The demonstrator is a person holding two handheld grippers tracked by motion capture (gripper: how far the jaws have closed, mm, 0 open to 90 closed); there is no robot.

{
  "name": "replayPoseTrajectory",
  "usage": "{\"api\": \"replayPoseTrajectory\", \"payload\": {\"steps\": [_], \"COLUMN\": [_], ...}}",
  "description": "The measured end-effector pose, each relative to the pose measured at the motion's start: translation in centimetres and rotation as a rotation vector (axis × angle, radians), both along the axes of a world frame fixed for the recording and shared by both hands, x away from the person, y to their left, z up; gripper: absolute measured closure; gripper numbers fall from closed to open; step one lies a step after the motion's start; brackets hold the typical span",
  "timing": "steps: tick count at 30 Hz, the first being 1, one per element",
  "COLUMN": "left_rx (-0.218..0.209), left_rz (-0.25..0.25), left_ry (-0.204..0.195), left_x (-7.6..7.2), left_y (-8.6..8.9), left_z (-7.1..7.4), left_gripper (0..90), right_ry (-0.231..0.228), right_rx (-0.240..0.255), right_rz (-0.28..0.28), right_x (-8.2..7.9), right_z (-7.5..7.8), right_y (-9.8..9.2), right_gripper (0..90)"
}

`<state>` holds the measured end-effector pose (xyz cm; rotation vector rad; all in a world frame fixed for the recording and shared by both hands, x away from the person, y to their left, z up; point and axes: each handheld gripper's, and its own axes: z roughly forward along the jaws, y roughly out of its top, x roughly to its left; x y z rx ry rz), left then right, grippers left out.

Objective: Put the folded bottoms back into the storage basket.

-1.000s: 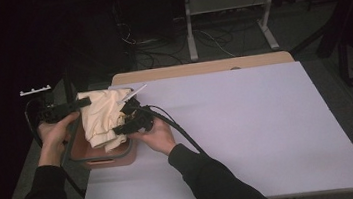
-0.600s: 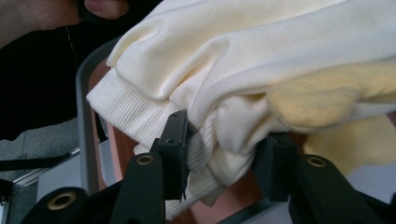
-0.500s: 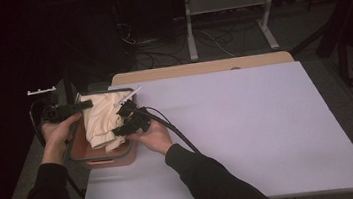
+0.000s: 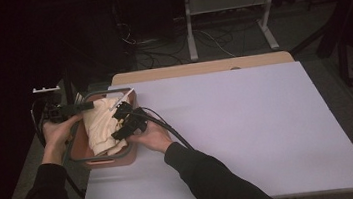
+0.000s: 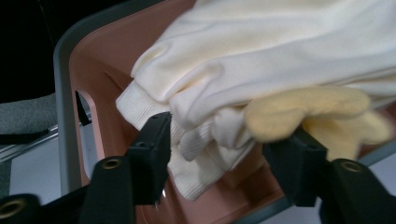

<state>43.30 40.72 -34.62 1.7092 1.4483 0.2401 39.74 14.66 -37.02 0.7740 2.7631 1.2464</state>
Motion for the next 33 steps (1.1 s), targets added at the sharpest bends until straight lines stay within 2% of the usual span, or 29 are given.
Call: {"api": "replayPoseTrajectory", "payload": {"steps": [2,5,12,14,18,22,25,33], "left_rx": [-0.004,-0.034,-0.058,-0.067,-0.071,-0.064,-0.061,-0.047], "left_rz": [0.018,0.015,-0.033,-0.043,-0.050,-0.065,-0.071,-0.085], "left_ry": [-0.004,-0.018,-0.061,-0.079,-0.113,-0.129,-0.148,-0.184], "left_x": [-0.2,-0.5,-1.4,-1.8,-2.5,-3.0,-3.4,-4.6], "left_y": [0.0,0.1,-0.4,-0.6,-1.2,-2.1,-2.8,-4.3], "left_z": [0.2,0.6,1.6,1.8,2.2,2.5,2.7,3.4], "left_gripper": [30.9,27.3,19.0,15.1,9.6,0.0,0.0,0.0], "right_ry": [-0.014,-0.013,-0.025,-0.019,-0.026,-0.010,-0.021,-0.037], "right_rx": [-0.001,0.033,0.049,0.054,0.052,0.070,0.051,0.071], "right_rz": [0.000,0.014,0.024,0.021,0.000,-0.015,-0.027,-0.043], "right_x": [0.0,0.1,0.2,0.2,0.2,0.3,0.3,0.2], "right_z": [0.1,0.6,1.5,1.6,1.7,1.7,1.7,2.3], "right_y": [-0.1,-0.6,-1.5,-1.9,-3.0,-4.3,-5.3,-8.1], "right_gripper": [35.1,31.1,13.5,11.6,1.4,0.0,0.0,0.0]}}
